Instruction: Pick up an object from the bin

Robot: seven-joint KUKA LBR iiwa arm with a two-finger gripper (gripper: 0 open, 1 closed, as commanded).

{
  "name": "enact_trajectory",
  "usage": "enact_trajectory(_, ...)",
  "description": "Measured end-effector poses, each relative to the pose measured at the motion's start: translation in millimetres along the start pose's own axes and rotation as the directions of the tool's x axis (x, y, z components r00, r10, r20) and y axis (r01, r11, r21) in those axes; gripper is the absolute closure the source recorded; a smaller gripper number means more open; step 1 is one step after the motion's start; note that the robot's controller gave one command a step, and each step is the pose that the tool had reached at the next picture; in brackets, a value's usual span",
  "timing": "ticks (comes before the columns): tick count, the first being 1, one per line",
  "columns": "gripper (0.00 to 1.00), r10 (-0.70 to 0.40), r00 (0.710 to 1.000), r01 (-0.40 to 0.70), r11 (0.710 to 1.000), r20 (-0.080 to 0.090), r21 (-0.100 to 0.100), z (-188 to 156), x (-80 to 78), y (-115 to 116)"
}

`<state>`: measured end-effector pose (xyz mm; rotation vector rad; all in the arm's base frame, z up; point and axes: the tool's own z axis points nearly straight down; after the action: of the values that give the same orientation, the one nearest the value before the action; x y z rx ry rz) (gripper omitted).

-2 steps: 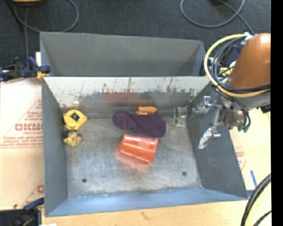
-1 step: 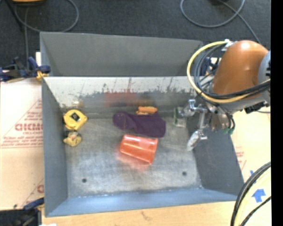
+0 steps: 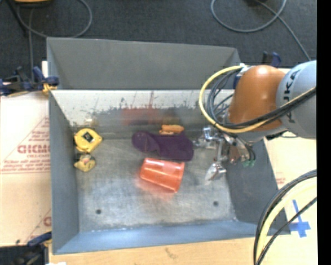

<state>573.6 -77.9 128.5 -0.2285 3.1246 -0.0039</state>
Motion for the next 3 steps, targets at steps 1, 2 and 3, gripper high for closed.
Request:
enact_trajectory(1,0.0,-0.114,0.993,0.114,0.994,-0.012,-0.003,29,-44.8,12)
enact_trajectory(2,1.0,-0.141,0.99,0.141,0.99,-0.006,0.002,48,-49.4,25)
enact_trajectory(3,1.0,-0.141,0.99,0.141,0.99,-0.006,0.002,48,-49.5,25)
